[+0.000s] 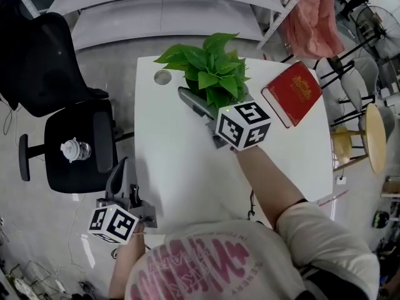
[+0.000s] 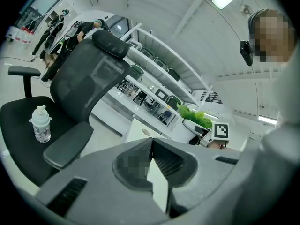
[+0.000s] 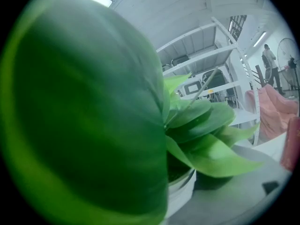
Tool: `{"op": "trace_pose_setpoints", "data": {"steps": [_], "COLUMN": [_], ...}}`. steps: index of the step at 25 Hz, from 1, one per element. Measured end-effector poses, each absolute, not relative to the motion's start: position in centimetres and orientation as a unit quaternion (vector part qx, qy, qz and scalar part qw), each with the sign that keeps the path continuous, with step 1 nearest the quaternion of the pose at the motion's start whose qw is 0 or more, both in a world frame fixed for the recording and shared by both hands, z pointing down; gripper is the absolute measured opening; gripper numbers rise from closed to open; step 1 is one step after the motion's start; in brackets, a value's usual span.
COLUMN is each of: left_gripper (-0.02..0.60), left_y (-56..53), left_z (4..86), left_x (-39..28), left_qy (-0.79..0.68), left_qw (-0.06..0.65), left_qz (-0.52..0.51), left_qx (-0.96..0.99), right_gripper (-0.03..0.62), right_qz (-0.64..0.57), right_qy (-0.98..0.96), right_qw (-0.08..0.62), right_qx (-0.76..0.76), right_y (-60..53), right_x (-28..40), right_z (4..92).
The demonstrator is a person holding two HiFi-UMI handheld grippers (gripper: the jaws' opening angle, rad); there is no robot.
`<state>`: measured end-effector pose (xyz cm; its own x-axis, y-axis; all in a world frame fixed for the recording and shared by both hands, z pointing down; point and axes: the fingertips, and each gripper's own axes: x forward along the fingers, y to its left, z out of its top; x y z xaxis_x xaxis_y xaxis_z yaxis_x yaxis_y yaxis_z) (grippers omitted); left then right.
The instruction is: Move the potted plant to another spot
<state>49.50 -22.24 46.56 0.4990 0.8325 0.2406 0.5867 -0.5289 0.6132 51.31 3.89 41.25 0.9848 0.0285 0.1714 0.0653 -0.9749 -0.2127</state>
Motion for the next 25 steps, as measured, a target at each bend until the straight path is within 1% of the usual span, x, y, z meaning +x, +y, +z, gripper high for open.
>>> {"op": "trace_pose_setpoints", "data": {"steps": [14,25], "left_gripper": [0.003,0.003], "left_y": [-22.6,-22.7], "left_z": [49.0,49.8], "left_x": [49.7,49.3], "left_qy": [0.398,0.394], "left_qw": [0.232,0.231], "left_qz": [0.286,0.295], "left_qx": [0.840,0.839], "right_gripper": [0.560,0.561], "right_qz": [-0.111,-0.122], "right_qy": [-0.041,-0.042], "right_qw": [0.145,0.134], "right_qx": [-0.982,-0.983], "right_y": [5.0,4.6], "right_x": [53.0,52.8], "right_z": [46.0,47.2]}}
